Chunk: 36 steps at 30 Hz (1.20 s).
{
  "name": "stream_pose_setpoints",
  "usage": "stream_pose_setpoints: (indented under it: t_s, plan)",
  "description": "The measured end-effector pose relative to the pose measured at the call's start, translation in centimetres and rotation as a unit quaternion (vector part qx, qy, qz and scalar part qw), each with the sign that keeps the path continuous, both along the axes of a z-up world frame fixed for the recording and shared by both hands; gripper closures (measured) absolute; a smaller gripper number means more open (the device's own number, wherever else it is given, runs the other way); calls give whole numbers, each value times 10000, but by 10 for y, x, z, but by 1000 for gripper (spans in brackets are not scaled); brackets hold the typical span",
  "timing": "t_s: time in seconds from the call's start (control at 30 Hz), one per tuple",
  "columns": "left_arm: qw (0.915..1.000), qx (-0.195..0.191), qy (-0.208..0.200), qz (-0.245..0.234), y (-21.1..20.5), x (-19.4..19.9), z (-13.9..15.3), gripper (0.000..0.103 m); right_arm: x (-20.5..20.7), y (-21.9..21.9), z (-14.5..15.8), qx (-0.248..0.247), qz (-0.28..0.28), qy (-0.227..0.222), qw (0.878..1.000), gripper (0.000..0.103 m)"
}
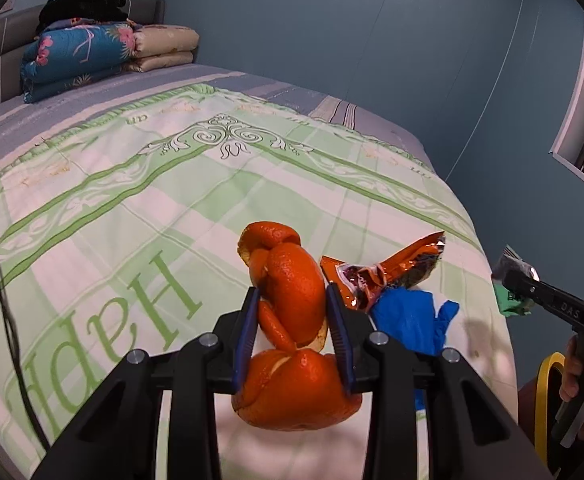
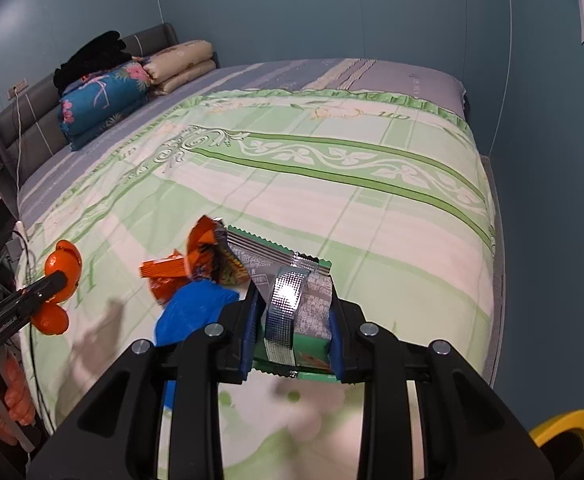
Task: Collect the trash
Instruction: 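Grasp the silver-green wrapper with the right gripper while the left grasps orange peels, then lift the wrapper and orange peels and carry them to the yellow bin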
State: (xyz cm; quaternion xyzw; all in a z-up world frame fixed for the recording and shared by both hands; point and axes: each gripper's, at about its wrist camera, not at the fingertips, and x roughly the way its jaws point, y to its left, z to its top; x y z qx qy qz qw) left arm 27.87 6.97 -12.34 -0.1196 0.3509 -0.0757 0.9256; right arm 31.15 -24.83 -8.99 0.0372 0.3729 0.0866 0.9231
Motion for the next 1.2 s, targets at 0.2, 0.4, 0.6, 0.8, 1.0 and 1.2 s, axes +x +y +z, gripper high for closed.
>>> stream_pose_setpoints:
  t_s: [0.2, 0.4, 0.6, 0.8, 1.0, 1.2]
  plan:
    - [9999, 6, -156, -14, -4, -21, 14, 71, -31, -2, 15, 185, 68, -158, 9997, 75]
    - [9995, 97, -290, -95, -20, -40, 32, 71, -60, -9, 30, 268, 86, -360, 9990, 75]
    - [9982, 158, -445, -358, -51, -61, 48, 71, -84, -29, 41, 373, -30, -523, 9979, 75]
    - [9955, 220, -670, -641, -89, -79, 67, 71, -112, -60, 52, 484, -245, -779, 9955, 75]
    - [9920, 217, -862, -898, -121, -93, 87, 71, -135, -91, 60, 628, -501, -1004, 9917, 75]
    - [9879, 217, -1012, -1159, -153, -104, 102, 71, -159, -113, 69, 669, -668, -1259, 9875, 75]
